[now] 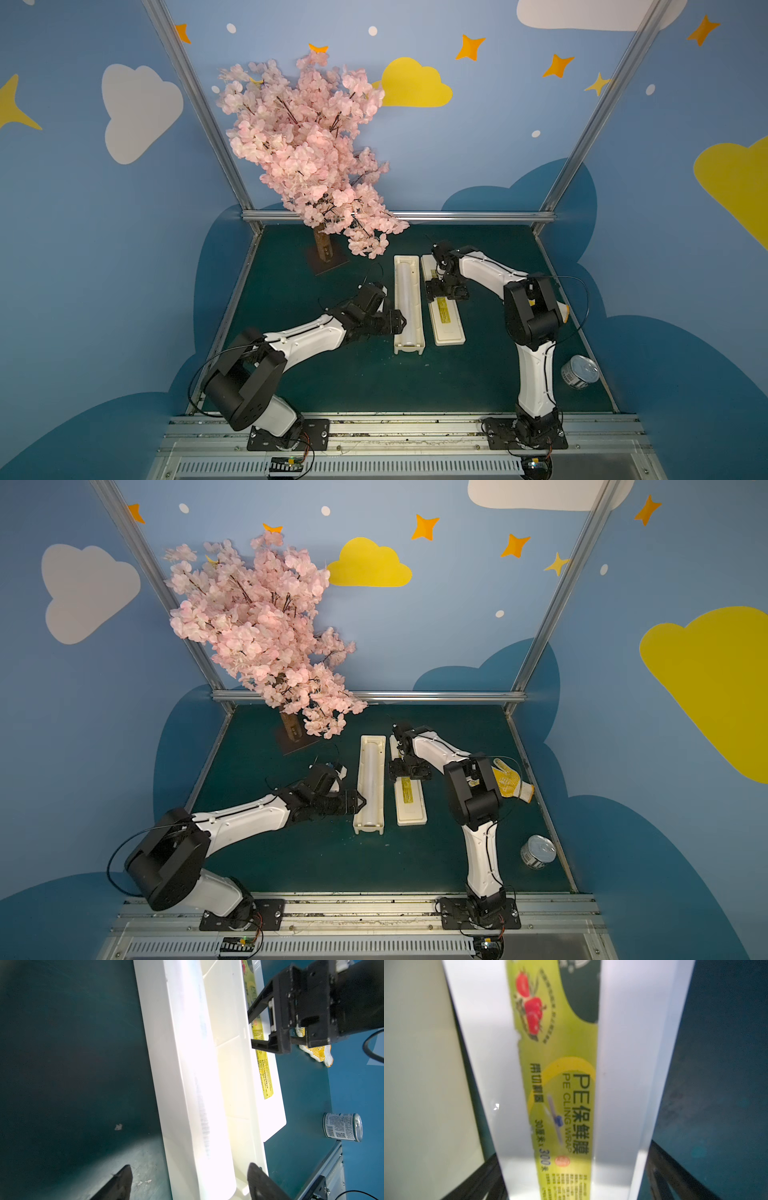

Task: Put plastic wrap rolls into dispensers
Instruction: Adjust the plastic wrap cutting box at the center of the board.

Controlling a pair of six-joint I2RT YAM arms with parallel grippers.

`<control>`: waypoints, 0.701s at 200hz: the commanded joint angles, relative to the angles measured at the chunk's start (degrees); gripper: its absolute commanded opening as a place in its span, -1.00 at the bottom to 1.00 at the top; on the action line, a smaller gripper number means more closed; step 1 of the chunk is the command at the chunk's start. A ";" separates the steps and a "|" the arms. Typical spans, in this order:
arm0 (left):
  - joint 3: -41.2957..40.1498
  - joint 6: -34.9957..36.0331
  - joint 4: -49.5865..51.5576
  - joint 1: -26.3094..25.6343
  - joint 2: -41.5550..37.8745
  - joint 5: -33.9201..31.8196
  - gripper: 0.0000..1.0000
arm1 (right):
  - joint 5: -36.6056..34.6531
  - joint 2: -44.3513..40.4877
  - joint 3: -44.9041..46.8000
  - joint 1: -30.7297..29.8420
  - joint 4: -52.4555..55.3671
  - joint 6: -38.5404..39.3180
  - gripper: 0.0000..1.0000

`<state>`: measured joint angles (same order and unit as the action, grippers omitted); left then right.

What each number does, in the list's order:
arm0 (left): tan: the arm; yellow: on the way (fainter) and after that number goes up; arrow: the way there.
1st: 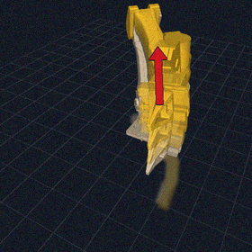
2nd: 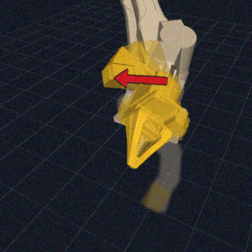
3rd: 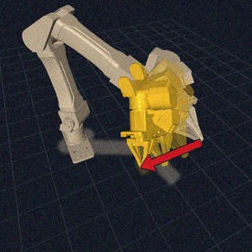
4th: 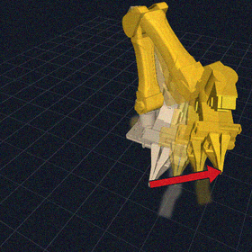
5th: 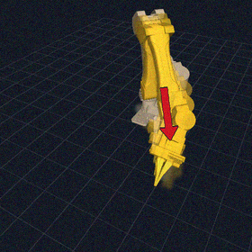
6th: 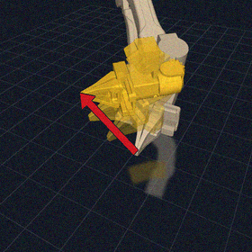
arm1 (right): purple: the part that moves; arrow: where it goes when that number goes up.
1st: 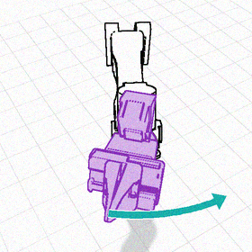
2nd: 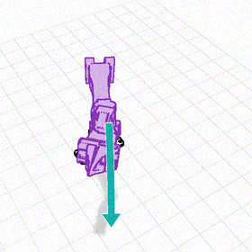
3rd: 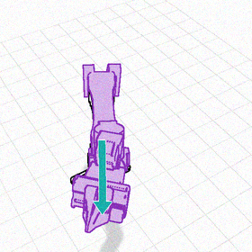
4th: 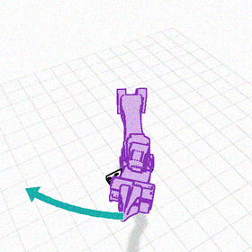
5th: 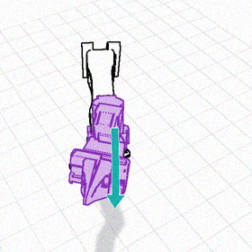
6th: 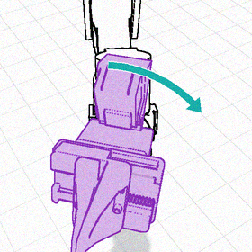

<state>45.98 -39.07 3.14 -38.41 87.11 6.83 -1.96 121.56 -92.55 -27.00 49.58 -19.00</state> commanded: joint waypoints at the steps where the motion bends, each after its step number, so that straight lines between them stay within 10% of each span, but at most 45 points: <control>1: 1.26 -0.52 -0.93 -0.23 1.34 1.58 0.72 | 0.39 3.95 0.74 0.73 2.14 0.99 0.86; 140: 2.75 -5.49 -7.50 -2.79 5.16 5.87 0.69 | -2.69 -1.66 -3.64 1.78 8.80 0.09 0.62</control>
<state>46.44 -43.44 -1.98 -40.51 91.26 11.31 -2.20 121.99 -93.89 -25.91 52.47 -18.83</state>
